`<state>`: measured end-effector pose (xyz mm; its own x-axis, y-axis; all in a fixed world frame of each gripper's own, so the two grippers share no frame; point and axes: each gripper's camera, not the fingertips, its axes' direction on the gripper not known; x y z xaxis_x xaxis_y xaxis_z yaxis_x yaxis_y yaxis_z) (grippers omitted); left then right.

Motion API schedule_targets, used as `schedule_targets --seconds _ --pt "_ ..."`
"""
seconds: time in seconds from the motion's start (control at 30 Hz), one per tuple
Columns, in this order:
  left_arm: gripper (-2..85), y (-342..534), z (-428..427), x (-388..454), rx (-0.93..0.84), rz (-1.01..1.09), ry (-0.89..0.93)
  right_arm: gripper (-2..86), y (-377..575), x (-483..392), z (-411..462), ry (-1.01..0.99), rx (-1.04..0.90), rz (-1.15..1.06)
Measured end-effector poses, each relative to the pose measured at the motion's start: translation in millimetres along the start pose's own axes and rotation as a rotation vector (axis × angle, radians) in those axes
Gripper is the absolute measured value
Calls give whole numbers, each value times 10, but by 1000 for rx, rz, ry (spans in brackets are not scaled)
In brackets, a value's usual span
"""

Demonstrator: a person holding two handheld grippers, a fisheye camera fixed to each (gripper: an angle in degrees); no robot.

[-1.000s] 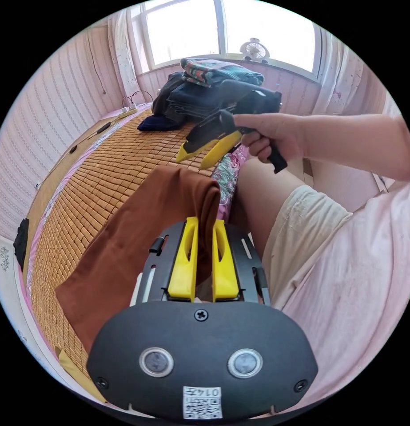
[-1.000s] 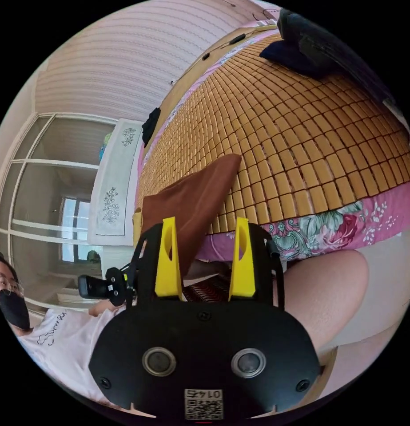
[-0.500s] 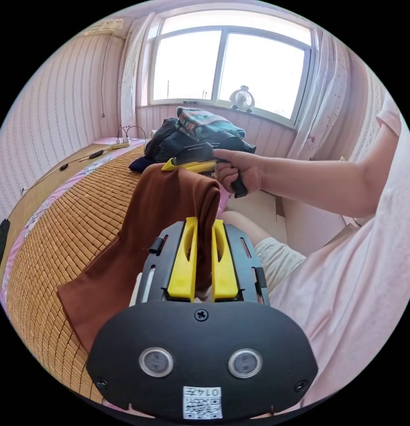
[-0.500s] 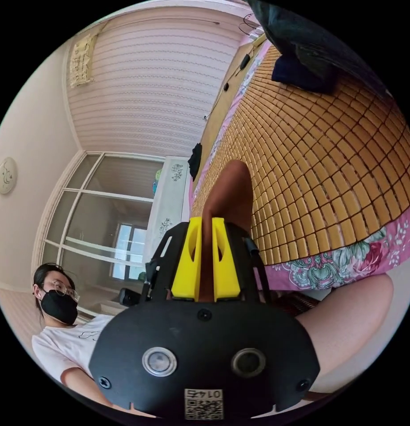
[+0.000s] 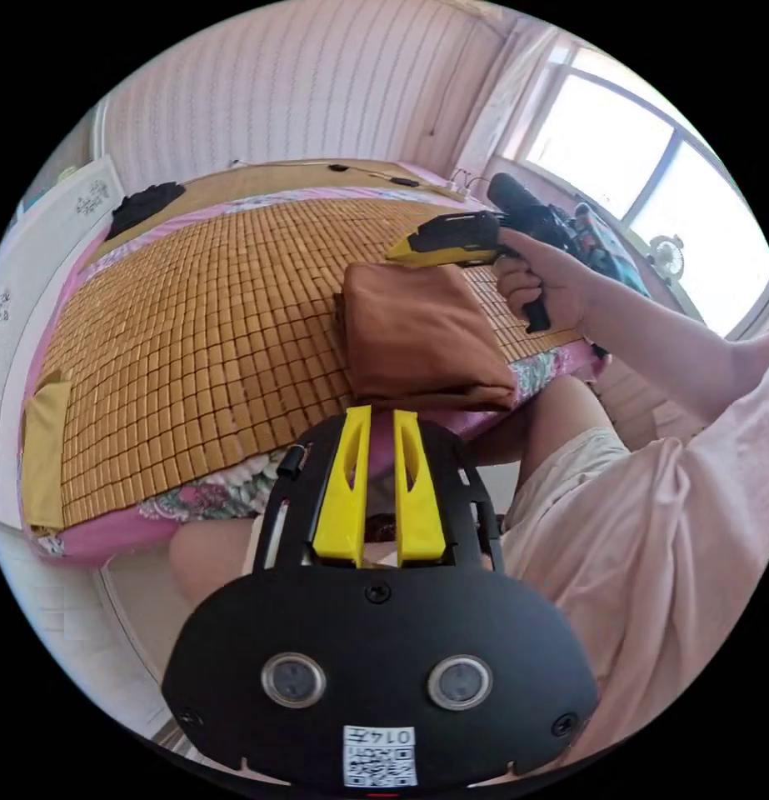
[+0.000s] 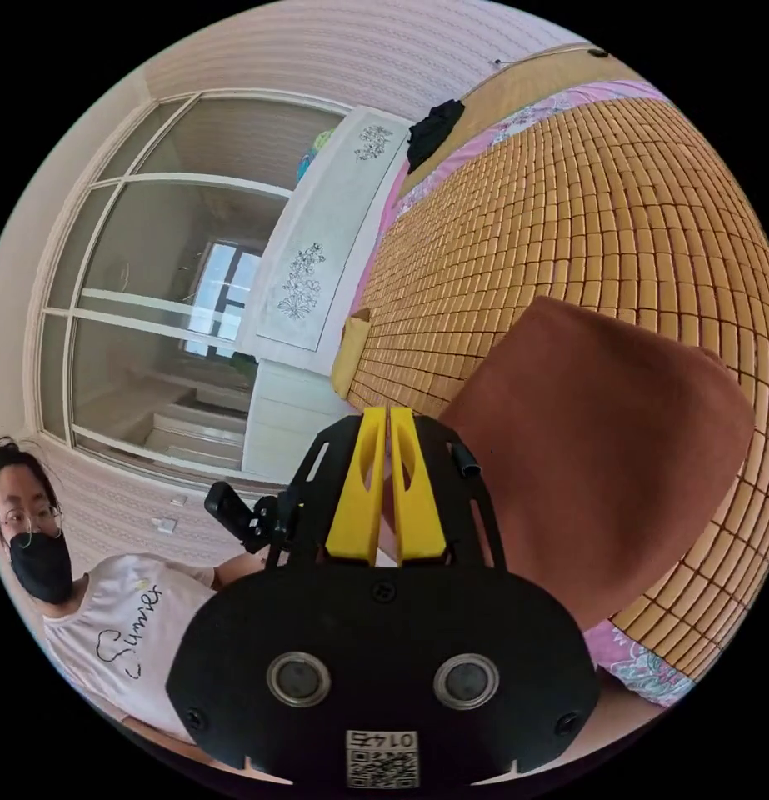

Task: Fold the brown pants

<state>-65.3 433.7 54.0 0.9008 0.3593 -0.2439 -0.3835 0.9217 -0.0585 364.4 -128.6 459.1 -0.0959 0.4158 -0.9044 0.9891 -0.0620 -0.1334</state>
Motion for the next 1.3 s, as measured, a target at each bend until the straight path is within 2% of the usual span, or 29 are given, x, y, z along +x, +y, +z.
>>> schedule_targets --seconds 0.13,0.3,0.43,0.57,0.67,0.73,0.8,0.83,0.9,1.0,1.17,1.3 --pt "39 3 -81 -70 52 -18 -35 0 221 -229 -36 203 -49 -79" --pt "27 -409 186 113 59 32 48 -3 673 -500 120 403 -235 -133" --pt "-5 -576 902 255 -142 82 -92 -5 718 -518 391 519 -260 -141" --pt "-8 -437 1049 248 -131 101 -147 -8 611 -563 596 557 -302 -169" --pt "-4 -474 916 125 -126 59 -68 -7 567 -721 386 500 -298 -188" --pt "4 -513 762 17 -77 16 -27 -4 595 -837 53 482 -183 -210" --pt "49 -568 629 -93 -11 -8 -8 18 673 -801 -501 531 61 -106" --pt "89 -632 596 -181 14 -26 13 31 694 -754 -625 532 111 -73" --pt "132 -757 668 -329 8 -47 56 166 744 -439 -979 451 228 84" --pt "169 -946 963 -549 -47 -66 126 211 775 -37 -1150 277 290 257" --pt "210 -1087 1599 -775 -239 -125 225 193 734 123 -1060 155 343 286" --pt "183 -1059 1742 -799 -251 -121 323 149 549 4 -881 126 264 243"
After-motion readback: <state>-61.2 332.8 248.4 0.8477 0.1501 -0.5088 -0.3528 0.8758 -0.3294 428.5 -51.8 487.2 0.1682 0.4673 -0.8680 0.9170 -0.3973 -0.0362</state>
